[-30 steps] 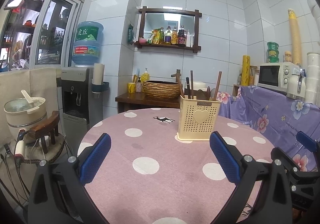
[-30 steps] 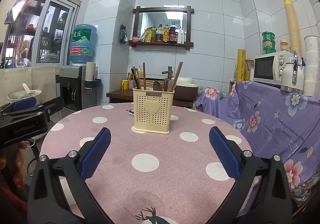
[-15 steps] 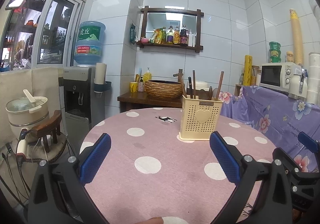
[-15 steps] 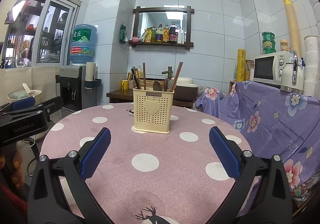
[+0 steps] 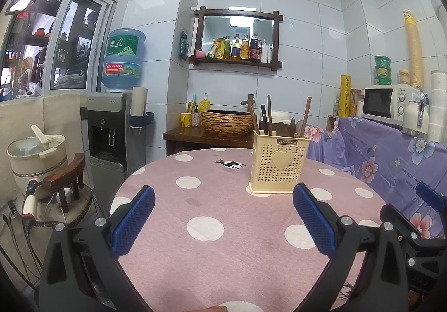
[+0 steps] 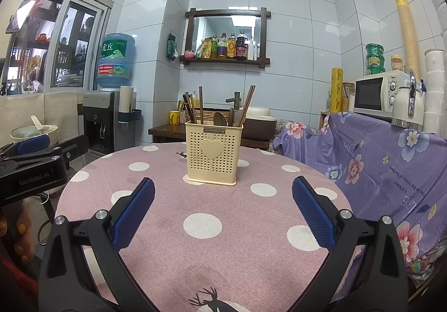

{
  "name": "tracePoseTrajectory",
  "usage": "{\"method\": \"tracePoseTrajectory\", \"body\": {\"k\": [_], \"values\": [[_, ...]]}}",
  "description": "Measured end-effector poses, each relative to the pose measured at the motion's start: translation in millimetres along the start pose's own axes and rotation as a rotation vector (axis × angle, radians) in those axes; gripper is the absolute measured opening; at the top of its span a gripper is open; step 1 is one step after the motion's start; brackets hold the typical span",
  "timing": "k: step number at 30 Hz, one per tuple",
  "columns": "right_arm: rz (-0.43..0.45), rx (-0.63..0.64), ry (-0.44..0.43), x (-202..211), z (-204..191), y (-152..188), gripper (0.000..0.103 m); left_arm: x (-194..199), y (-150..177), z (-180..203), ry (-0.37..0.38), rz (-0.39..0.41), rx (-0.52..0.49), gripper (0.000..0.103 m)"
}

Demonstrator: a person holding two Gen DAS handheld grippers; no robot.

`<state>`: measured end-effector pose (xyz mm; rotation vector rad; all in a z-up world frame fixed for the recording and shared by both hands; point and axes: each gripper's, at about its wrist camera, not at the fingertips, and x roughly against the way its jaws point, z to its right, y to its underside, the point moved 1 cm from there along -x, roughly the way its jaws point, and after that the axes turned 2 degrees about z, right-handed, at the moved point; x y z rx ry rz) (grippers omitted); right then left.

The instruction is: Organize utensils

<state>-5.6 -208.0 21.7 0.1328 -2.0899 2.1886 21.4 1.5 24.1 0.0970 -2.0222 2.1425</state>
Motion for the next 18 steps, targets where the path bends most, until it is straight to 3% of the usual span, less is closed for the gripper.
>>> {"method": "tracePoseTrajectory", "body": {"k": [18], "values": [[-0.005,0.0,0.004,-1.5,-1.6,4.8,0.097,-4.9,2.5,-0.9,0.001,-0.035,0.008,0.098]]}}
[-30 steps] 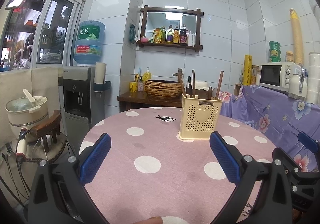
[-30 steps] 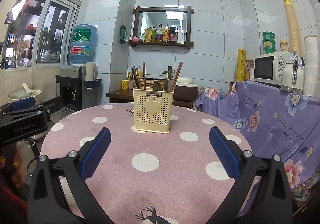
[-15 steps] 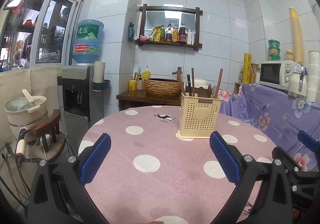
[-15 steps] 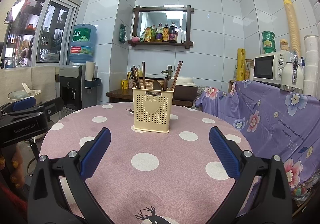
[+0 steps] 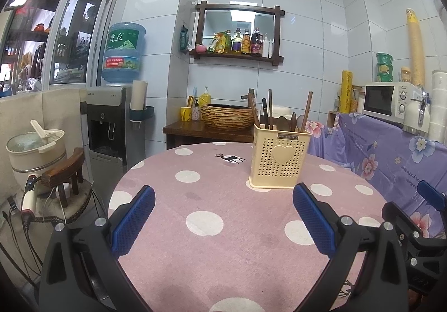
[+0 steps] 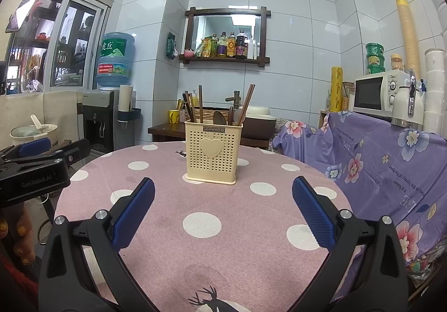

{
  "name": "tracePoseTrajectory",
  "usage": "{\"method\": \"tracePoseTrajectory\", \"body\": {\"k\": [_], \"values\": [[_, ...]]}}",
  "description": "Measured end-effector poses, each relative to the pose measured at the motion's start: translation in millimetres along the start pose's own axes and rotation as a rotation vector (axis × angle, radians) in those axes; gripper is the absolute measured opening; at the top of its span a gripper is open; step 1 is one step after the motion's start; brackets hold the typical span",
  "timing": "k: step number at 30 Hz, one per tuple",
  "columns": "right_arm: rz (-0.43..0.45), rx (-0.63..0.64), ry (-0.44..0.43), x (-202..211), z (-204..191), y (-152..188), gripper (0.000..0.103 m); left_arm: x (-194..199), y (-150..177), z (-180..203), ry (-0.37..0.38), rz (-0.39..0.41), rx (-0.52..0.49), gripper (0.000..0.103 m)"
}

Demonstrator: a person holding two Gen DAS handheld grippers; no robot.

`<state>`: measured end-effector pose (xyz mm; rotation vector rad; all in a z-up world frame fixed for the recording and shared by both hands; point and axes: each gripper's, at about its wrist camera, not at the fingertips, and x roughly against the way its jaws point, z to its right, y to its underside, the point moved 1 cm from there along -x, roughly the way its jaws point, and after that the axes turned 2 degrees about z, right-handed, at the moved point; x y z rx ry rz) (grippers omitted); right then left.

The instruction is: Organize utensils

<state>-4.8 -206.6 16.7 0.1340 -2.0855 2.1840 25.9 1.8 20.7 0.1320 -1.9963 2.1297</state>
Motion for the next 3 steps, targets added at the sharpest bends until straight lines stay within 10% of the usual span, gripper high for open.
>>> {"method": "tracePoseTrajectory", "body": {"k": [3], "values": [[-0.002,0.0,-0.001,0.1,-0.6,0.8,0.097,-0.3,0.4,-0.2,0.0,-0.001,0.0,0.098]]}}
